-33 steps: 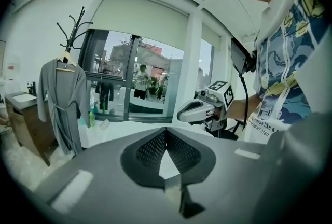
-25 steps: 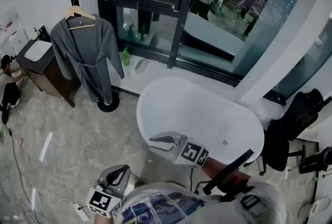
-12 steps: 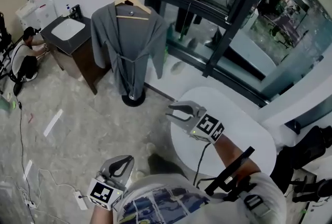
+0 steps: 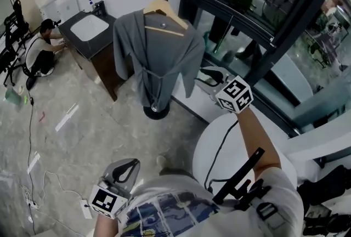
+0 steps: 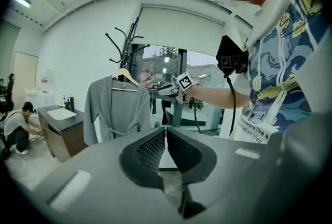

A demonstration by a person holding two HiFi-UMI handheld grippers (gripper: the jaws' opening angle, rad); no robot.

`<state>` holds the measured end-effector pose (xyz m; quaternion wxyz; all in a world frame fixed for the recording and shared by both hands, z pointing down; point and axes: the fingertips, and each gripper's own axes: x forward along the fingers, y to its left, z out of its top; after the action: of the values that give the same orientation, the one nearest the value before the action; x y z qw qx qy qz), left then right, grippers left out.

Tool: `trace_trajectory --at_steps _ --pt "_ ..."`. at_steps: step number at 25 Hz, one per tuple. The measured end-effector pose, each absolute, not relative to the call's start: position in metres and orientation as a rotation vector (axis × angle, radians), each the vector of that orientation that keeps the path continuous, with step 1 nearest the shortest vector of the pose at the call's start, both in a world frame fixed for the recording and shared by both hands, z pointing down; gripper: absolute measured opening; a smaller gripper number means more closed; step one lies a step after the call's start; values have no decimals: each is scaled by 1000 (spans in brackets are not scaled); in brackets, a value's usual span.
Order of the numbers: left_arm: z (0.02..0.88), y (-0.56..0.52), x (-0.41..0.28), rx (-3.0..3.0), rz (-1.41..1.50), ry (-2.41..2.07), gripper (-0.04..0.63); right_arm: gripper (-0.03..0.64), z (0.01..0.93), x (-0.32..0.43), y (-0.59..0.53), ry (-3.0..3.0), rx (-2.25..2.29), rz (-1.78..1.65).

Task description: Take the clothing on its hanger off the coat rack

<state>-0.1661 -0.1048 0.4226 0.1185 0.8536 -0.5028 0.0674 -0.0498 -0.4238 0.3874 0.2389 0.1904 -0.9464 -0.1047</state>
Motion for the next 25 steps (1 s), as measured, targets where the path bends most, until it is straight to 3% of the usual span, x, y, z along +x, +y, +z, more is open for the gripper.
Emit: trace_trajectory --at_steps 12,25 --pt "422 -186 -176 2427 244 -1558 18 273 363 -102 -611 -2534 462 -263" --pt "425 -222 -183 2401 282 -1591 18 270 384 -166 -631 -2571 43 17"
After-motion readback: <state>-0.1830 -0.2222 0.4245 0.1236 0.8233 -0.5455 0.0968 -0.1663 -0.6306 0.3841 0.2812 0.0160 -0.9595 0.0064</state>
